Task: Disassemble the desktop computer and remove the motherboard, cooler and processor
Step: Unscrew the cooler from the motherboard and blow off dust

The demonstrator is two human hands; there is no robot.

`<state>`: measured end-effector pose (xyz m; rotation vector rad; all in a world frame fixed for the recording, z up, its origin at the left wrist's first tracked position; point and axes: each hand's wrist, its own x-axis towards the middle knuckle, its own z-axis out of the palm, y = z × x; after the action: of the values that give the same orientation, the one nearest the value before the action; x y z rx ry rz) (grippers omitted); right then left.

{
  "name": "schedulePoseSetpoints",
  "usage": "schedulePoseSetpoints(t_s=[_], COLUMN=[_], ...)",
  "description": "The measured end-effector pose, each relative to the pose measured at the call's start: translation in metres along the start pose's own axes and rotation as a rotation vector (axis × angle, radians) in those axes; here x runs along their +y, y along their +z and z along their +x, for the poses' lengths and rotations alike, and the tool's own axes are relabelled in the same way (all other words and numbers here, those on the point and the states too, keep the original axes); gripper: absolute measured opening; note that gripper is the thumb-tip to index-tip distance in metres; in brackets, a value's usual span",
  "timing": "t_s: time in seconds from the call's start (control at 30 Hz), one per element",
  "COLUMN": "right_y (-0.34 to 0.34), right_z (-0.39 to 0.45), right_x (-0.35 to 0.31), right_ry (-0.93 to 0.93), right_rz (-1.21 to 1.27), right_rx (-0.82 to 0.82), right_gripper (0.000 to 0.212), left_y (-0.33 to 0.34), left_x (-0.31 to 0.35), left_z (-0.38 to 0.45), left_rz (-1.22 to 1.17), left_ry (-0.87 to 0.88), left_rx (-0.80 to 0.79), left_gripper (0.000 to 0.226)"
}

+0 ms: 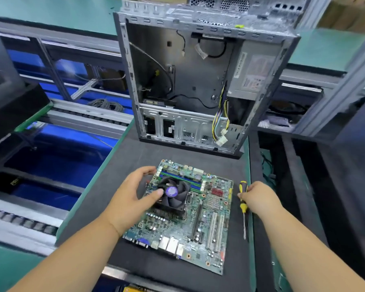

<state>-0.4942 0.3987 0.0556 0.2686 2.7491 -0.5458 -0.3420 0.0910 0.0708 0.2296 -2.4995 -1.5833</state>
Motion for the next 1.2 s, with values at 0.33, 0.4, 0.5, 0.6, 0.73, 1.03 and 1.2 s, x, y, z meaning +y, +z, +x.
schedulePoseSetpoints(t_s=[0.33,0.4,0.5,0.6,0.73,1.03,1.2], right_y=[-0.007,-0.009,-0.013,-0.022,-0.032,0.043,0.103], right_z=[0.012,0.009,0.005,-0.006,-0.037,-0.163,-0.222], right_x=[0.02,0.02,0.019,0.005,-0.05,-0.217,-0.253], right_ry=[-0.047,-0.059,-0.088,-0.113,-0.343,-0.897,-1.04], right_rz=[-0.034,-0.07,-0.111,-0.13,-0.031,0.179,0.19], right_rx=[-0.105,-0.103,-0.127,-0.067,0.081,-0.1,-0.27], right_gripper=[0.02,0.028,0.024,0.03,0.05,0.031,0.022], left_y=[0.025,0.026,0.021,0.012,-0.011,-0.107,-0.156], left_x=[0.041,0.045,0.048,0.044,0.033,-0.03,-0.089], left_z=[-0.043,-0.05,-0.059,-0.066,-0.08,-0.168,-0.229], left_rz=[-0.001,0.005,0.02,0.004,-0.033,0.042,0.144], left_ry=[-0.07,-0.083,-0.092,-0.108,-0.138,-0.34,-0.742], left_rx=[0.28,0.302,0.308,0.33,0.371,0.649,0.866], left_gripper=[0.033,0.03,0.029,0.028,0.027,0.021,0.01])
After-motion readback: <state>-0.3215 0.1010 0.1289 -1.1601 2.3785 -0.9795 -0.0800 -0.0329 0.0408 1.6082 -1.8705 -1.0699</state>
